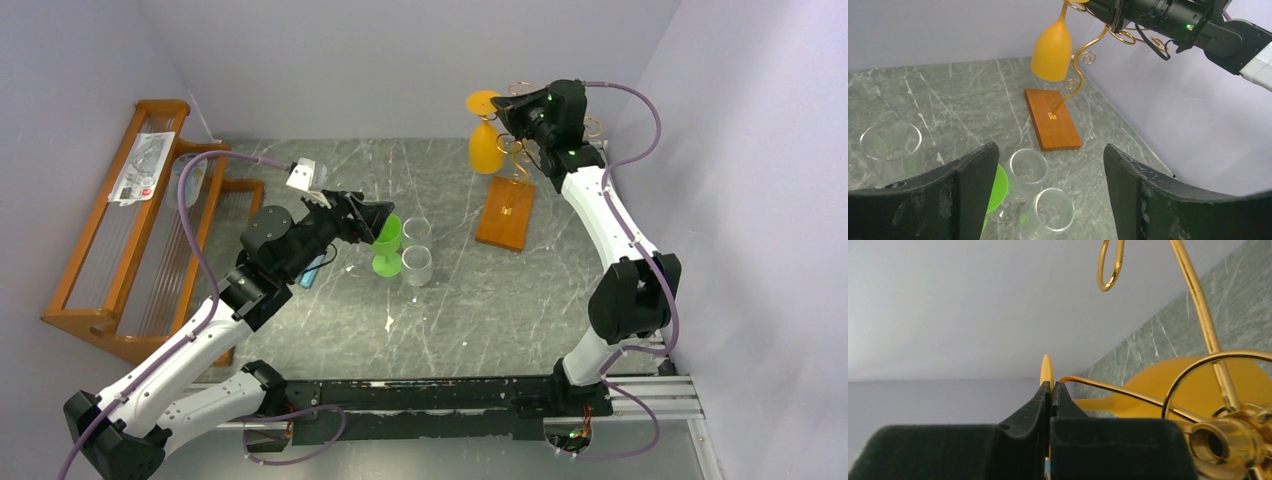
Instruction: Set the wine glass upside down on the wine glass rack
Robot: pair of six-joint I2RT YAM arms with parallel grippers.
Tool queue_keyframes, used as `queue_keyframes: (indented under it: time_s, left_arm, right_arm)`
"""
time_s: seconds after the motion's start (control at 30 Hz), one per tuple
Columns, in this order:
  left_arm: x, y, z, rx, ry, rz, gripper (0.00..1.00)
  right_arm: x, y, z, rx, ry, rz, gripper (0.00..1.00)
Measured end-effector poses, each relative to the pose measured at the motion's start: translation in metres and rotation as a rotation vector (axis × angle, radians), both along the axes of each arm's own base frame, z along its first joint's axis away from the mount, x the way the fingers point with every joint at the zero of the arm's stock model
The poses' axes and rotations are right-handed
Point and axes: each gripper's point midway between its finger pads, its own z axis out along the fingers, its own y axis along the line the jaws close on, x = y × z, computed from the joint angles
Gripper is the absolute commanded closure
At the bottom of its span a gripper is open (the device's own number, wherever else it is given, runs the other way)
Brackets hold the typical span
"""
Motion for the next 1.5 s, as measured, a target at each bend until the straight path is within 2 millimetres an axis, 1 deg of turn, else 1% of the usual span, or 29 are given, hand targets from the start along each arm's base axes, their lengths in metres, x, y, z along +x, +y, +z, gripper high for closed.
queue_keyframes:
  time_s: [0.2,0.43,0.7,0.77,0.9,1.0,1.17,1.33,1.5]
  left_arm:
    - [0.000,0.000,0.000,0.001,0.002,0.002,0.19]
    - [0.000,0.000,0.000,0.000,0.002,0.002,0.19]
    - [0.000,0.000,-0.001,-0.002,0.004,0.002,0.19]
    - [0.000,0.000,-0.001,-0.002,0.005,0.002,0.19]
    - [0.000,0.000,-0.001,-0.002,0.006,0.003,0.19]
    - [0.000,0.001,-0.002,0.001,0.010,0.006,0.17]
    - [0.000,0.002,-0.006,0.011,0.022,0.010,0.16]
    - [-0.001,0.005,-0.010,0.022,0.037,0.018,0.16]
    - [-0.007,0.010,-0.011,0.039,0.057,0.020,0.16]
  right_arm:
    - [-0.003,0.001,0.004,-0.017,-0.015,0.018,1.00]
    - [-0.015,-0.002,0.010,-0.055,-0.024,0.018,0.93]
    - [-0.021,-0.005,0.009,-0.086,-0.019,0.014,0.91]
    - [-0.024,-0.006,0.009,-0.091,-0.017,0.015,0.86]
    - [-0.026,-0.008,0.008,-0.108,-0.011,0.010,0.69]
    - [-0.030,-0.010,0.015,-0.114,-0.025,0.002,0.60]
    - [-0.038,-0.017,0.021,-0.139,-0.026,-0.021,0.54]
    - [-0.046,-0.023,0.016,-0.179,0.000,-0.034,0.49]
    - [-0.058,-0.032,0.017,-0.238,0.009,-0.048,0.47]
